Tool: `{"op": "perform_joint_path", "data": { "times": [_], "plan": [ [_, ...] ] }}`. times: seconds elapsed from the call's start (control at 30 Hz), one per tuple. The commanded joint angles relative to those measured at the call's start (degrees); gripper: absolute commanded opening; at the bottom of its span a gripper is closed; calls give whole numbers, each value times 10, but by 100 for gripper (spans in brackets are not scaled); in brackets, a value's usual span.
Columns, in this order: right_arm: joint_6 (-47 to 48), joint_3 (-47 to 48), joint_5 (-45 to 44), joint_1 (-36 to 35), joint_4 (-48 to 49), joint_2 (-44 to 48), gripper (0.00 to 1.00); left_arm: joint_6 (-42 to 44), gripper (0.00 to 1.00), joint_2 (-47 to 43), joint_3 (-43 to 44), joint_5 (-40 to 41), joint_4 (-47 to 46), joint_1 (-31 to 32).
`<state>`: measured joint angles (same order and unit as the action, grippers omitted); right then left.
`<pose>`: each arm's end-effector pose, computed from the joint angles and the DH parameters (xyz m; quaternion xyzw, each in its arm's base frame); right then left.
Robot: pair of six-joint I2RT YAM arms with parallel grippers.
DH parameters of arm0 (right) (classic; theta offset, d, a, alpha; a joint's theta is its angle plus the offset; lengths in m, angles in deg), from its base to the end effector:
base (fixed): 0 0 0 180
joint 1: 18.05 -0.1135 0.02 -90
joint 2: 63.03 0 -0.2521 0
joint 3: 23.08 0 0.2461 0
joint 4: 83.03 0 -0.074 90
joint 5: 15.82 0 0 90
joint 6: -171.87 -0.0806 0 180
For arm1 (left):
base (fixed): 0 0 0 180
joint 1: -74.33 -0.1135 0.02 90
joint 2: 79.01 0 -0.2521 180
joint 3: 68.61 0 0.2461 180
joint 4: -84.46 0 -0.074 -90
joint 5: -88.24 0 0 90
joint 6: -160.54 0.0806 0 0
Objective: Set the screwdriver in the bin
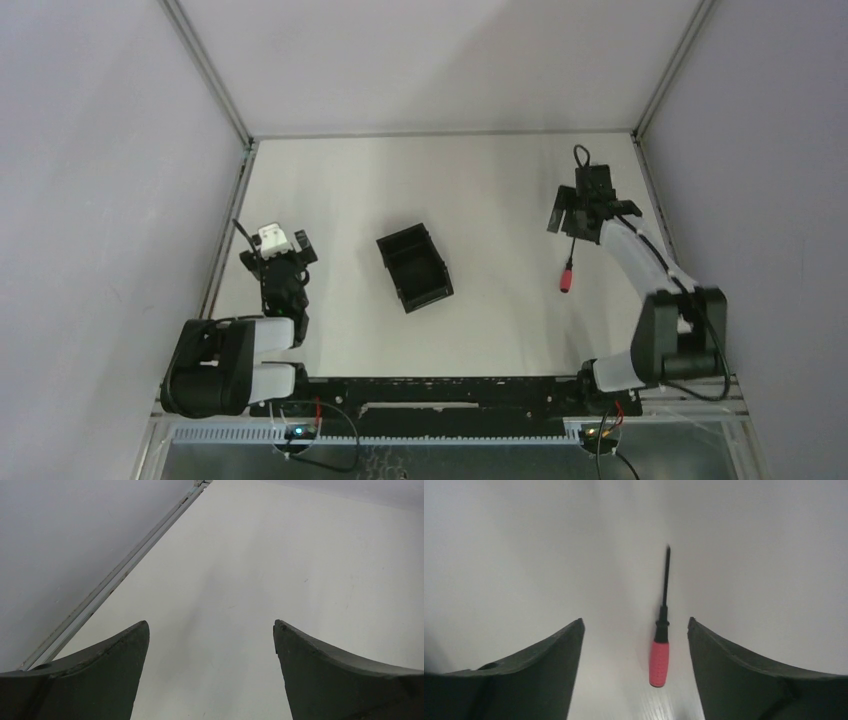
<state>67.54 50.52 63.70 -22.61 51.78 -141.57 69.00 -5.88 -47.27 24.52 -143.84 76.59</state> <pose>0.3135 0.0103 0.2218 0.1107 0.9301 -0.0290 0.3490 0.2463 0.0260 0.1525 -0.1513 0.7102 0.1434 0.6724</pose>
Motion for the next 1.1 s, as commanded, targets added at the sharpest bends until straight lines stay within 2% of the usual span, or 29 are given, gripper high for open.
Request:
{"op": "perform_joint_path", "data": {
  "times": [0.0,0.2,0.37,0.43,0.53,0.57,0.83,0.97,1.07],
  "plan": [
    [-6,2,59,28,-70,-78,79,-1,98,-5,29,-8,-10,-3],
    [4,-4,86,40,-57,-182,64,-1,98,-5,28,-8,-10,-3],
    [7,-7,78,41,-56,-220,48,-1,98,-4,28,-8,-10,-4],
    [15,-4,85,55,-60,-223,35,-1,98,-4,28,-8,-10,-3],
    [28,22,88,56,-103,-208,5,-1,98,-4,29,-8,-10,-4],
    [29,38,87,53,-130,-194,0,-1,98,-4,28,-8,-10,-4],
    [18,244,29,-9,-416,-95,0,-1,98,-5,28,-8,-10,-3],
    [3,323,5,-33,-487,-80,0,-1,98,-5,28,-8,-10,-3],
    [-11,359,4,-67,-493,-77,0,-1,98,-5,29,-8,-9,-4]
  ]
}}
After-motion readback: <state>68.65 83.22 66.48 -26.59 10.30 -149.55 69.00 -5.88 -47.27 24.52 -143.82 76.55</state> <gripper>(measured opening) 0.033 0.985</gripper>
